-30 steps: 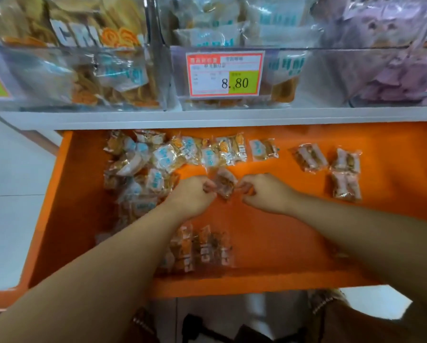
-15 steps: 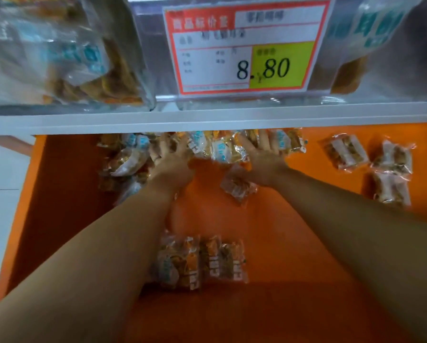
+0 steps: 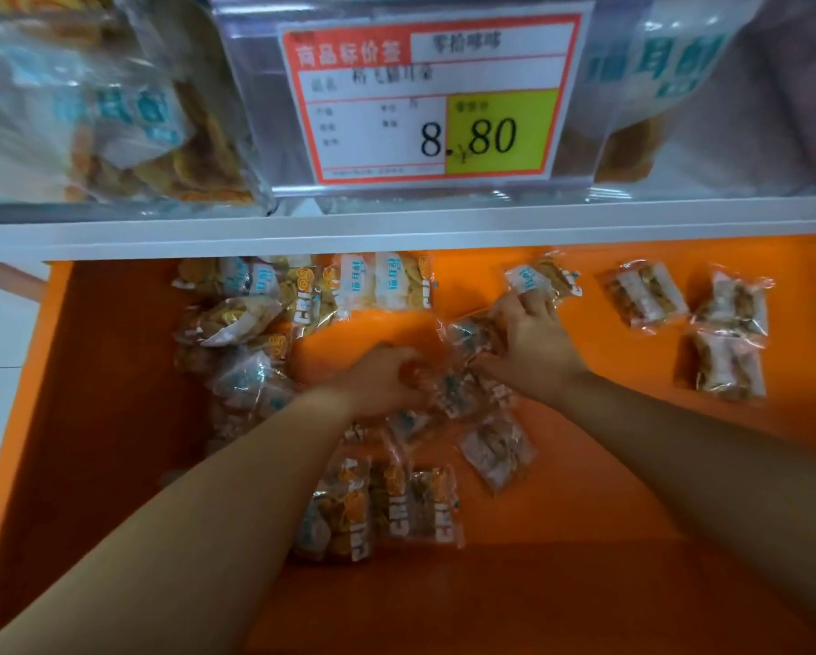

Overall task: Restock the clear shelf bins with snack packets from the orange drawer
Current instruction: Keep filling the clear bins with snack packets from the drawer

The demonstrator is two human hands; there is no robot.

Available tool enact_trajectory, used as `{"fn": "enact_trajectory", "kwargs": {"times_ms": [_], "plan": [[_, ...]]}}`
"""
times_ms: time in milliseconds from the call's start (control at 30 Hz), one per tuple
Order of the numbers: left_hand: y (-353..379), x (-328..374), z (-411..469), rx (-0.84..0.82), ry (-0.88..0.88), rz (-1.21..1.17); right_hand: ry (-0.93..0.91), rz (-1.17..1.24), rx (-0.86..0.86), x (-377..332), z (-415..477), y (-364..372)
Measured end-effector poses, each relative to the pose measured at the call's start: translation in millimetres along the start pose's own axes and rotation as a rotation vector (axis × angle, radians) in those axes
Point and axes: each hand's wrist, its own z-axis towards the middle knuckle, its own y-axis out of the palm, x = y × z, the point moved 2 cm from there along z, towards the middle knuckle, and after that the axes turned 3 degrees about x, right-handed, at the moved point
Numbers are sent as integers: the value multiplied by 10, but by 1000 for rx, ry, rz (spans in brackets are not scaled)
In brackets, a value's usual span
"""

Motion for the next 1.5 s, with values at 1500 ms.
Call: {"fn": "enact_trajectory", "kwargs": {"times_ms": [1500], "plan": [[-1982,2159,-2690,425,385,-122,-224,57,268,-1167,-1981,-3079]]}}
